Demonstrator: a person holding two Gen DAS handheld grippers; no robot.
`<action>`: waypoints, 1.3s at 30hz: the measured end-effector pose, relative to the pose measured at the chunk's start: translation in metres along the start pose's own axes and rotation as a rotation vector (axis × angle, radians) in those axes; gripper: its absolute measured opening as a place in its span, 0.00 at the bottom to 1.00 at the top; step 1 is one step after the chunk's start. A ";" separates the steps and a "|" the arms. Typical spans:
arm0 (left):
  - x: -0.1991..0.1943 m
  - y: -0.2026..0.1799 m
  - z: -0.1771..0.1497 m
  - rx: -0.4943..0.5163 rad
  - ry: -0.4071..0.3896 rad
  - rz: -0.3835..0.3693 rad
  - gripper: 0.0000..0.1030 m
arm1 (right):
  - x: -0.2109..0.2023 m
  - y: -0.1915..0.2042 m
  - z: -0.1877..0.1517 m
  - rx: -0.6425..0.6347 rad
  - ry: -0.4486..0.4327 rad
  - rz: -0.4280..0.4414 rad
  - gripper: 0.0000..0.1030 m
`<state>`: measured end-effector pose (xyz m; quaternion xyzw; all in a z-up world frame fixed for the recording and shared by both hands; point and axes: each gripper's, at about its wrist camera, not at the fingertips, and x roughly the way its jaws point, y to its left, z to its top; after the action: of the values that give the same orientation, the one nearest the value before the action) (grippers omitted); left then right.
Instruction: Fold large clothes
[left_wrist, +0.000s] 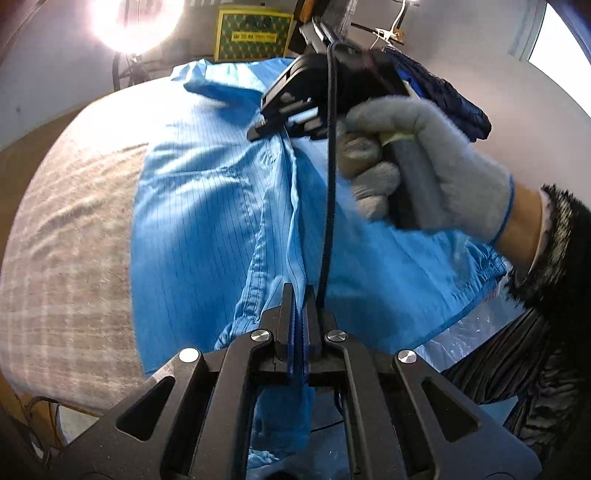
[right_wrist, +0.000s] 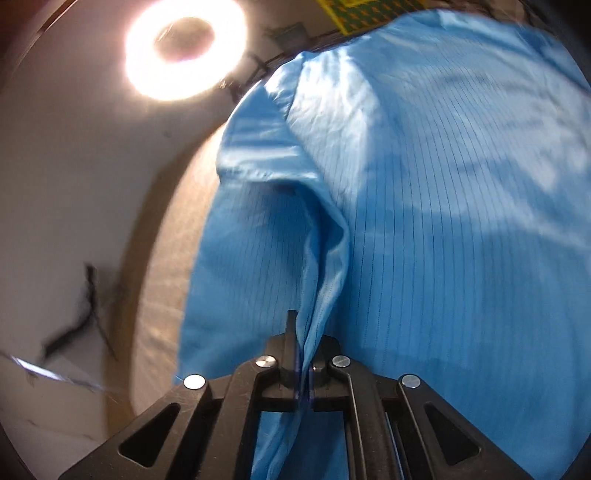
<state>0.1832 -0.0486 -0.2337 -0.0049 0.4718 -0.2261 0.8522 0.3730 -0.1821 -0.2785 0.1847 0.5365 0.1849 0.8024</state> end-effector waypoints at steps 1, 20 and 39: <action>0.001 0.003 0.000 -0.011 0.004 -0.006 0.00 | 0.000 0.005 0.001 -0.034 0.009 -0.018 0.11; 0.013 0.017 -0.002 -0.071 0.053 -0.052 0.00 | 0.033 0.068 0.067 -0.523 -0.093 -0.347 0.49; -0.012 0.010 -0.008 -0.037 0.020 -0.081 0.00 | -0.039 -0.028 0.106 -0.119 -0.188 -0.289 0.39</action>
<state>0.1748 -0.0336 -0.2305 -0.0374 0.4840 -0.2516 0.8373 0.4603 -0.2355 -0.2238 0.0741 0.4681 0.0809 0.8768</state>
